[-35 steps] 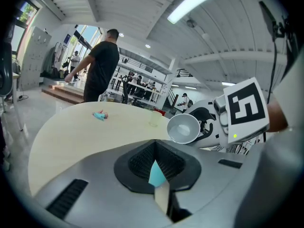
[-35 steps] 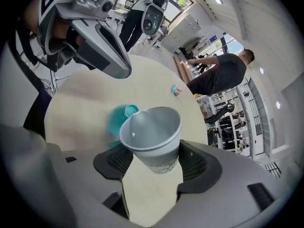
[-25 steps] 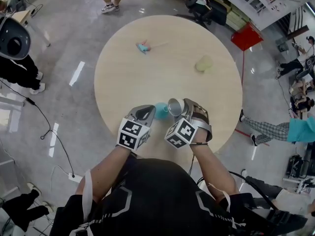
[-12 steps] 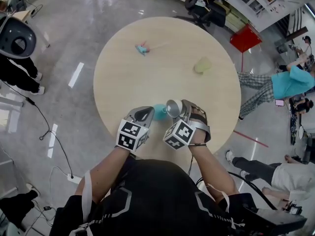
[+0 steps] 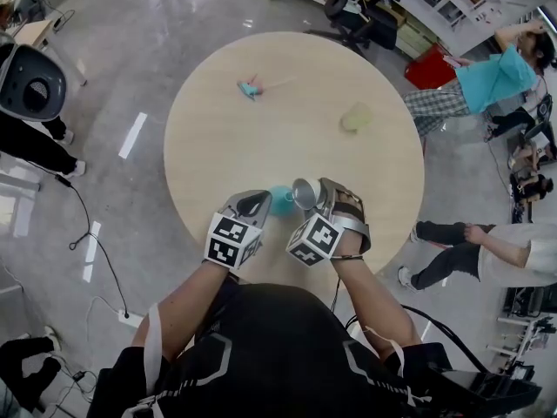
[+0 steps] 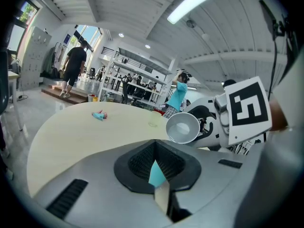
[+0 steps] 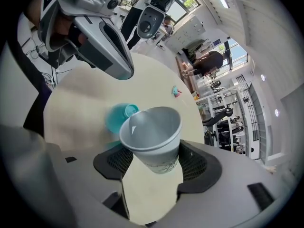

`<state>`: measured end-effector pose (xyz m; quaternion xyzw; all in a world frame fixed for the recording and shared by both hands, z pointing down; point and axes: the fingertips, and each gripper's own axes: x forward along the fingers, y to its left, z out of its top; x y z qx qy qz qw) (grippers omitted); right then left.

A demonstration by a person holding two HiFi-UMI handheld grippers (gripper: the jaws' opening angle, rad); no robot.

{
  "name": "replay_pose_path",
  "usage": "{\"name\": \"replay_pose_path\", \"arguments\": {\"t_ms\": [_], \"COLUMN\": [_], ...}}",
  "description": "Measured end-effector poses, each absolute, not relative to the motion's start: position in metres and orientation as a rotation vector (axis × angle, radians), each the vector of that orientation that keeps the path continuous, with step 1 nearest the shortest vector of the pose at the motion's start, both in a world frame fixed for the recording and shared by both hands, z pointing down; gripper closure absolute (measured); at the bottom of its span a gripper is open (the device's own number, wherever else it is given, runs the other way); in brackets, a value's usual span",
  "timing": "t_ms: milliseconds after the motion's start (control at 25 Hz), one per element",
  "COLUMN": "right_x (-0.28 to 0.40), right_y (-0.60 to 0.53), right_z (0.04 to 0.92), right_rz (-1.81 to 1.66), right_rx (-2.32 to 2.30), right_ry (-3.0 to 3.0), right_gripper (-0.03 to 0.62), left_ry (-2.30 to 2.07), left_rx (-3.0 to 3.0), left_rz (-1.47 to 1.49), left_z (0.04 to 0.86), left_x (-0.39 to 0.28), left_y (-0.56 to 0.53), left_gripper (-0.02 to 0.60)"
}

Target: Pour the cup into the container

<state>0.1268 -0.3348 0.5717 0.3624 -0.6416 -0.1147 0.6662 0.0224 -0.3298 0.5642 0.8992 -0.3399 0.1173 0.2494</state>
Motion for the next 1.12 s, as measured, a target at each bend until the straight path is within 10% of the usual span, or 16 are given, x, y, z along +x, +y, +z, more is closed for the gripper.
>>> {"name": "replay_pose_path", "arguments": {"t_ms": [1120], "right_x": [0.1252], "right_y": [-0.3344], "right_z": [0.5781], "right_rz": [-0.199], "right_rx": [0.861], "right_ry": [-1.486], "right_gripper": [0.292], "left_ry": [-0.906], "left_rx": [2.464], "left_rz": [0.362], "left_z": [0.5688], "left_x": [0.0239], "left_y": [-0.3307], "left_gripper": [0.58]}}
